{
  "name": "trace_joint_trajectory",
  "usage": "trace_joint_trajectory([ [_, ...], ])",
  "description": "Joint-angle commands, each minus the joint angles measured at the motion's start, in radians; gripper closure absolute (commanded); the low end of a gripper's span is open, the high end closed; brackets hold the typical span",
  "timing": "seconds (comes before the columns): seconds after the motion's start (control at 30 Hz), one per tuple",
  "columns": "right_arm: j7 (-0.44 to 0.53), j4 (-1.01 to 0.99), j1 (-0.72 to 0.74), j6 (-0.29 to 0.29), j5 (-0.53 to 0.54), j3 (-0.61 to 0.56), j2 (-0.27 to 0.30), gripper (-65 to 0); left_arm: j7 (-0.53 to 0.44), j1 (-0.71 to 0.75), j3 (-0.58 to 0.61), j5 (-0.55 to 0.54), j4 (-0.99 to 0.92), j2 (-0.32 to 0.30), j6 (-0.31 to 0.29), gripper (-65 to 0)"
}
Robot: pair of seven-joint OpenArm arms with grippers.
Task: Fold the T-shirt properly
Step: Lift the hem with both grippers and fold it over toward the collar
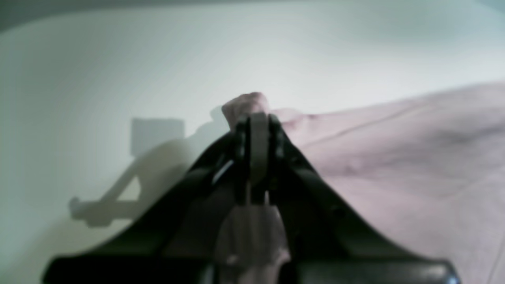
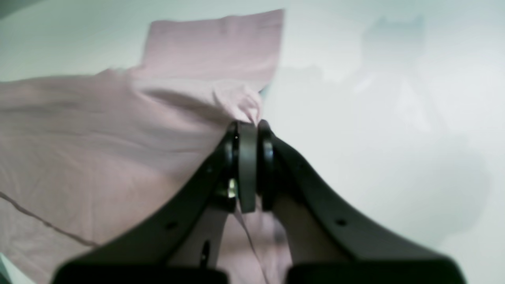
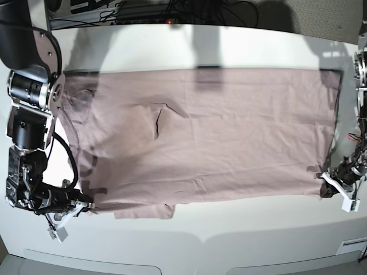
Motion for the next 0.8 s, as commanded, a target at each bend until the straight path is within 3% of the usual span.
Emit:
trace_joint_trajectory([
  [0.0, 0.012, 0.017, 0.036, 0.009, 0.038, 0.001, 0.016, 0.0, -0.015, -0.034, -0.002, -0.011, 0.028, -0.023, -0.003, 0.0],
  [0.17, 0.021, 0.029, 0.003, 0.009, 0.066, 0.001, 0.021, 0.0, 0.058, -0.024, -0.002, -0.035, 0.083, -0.027, -0.003, 0.0],
  [0.6, 0.058, 0.272, -0.165, 0.009, 0.062, 0.001, 0.021, 0.0, 0.089, 0.122, -0.002, -0.046, 0.303, -0.041, -0.003, 0.0],
  [0.77, 0.059, 0.372, -0.241, 0.009, 0.063, 0.001, 0.021, 0.0, 0.190, 0.130, -0.002, -0.072, 0.385, -0.043, 0.000, 0.0],
])
